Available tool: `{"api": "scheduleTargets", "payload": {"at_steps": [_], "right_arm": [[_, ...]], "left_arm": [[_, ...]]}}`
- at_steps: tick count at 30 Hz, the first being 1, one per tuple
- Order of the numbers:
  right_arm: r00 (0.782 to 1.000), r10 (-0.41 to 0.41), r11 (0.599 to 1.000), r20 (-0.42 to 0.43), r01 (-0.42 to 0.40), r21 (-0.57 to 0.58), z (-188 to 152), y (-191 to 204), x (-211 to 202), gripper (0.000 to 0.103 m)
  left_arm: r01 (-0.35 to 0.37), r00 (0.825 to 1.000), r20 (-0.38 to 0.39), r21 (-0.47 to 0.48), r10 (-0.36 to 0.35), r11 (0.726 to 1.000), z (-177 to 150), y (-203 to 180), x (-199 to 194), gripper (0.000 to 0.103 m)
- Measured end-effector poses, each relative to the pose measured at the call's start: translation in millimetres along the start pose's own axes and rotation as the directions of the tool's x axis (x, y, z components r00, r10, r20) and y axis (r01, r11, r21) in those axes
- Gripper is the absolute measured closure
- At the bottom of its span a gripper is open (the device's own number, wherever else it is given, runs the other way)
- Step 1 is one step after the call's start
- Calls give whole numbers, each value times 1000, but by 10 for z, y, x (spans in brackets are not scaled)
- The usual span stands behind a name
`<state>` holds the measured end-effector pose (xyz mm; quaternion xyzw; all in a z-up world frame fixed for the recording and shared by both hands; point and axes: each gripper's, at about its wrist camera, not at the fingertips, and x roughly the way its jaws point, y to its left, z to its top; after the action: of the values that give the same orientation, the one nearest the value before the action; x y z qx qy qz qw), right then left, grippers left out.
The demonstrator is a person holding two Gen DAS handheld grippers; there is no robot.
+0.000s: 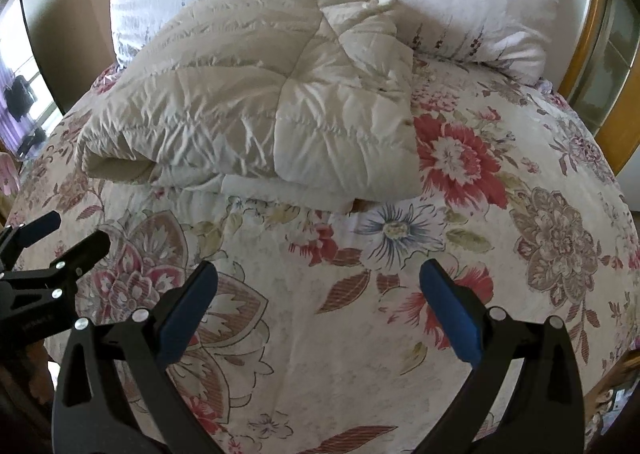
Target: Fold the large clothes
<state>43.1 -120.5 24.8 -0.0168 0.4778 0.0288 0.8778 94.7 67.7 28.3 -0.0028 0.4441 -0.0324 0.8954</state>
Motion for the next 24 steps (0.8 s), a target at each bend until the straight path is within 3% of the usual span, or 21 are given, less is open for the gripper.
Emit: {"api": "scheduleTargets", "payload": {"at_steps": [24], "right_arm": [[1000, 8, 1000, -14, -8, 1, -19, 43, 59, 2]], "left_arm": [[-2, 1000, -10, -6, 2, 1000, -10, 7, 32, 1]]}}
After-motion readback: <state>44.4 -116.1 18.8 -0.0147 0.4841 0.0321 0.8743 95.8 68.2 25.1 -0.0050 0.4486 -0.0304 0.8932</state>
